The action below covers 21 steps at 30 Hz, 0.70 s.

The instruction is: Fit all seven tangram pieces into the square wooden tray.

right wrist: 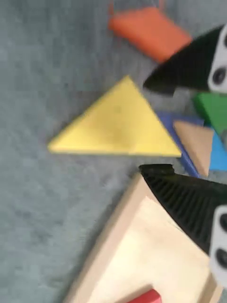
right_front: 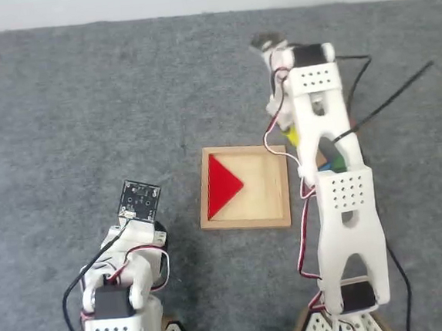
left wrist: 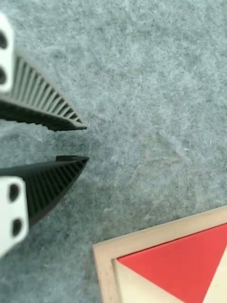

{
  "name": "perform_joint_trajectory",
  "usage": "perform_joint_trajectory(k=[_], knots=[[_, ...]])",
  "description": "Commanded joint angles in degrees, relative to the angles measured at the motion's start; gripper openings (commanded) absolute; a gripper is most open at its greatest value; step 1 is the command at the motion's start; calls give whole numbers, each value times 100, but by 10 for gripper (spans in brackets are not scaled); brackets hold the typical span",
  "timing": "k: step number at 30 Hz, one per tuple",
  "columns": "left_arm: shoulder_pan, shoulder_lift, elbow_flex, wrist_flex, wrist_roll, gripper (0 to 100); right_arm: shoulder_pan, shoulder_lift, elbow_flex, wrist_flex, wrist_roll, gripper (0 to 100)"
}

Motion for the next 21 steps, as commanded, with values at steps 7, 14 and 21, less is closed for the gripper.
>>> perform_joint_trajectory(k=[7,14,21], knots=[[-9,-123,-66,18,-62,86,-136,198,-70,-295,35,352],[-9,-123,-66,18,-62,86,101,567,-88,-769,290,353],[-9,-123,-66,18,-62,86,189,813,-88,-989,352,351]])
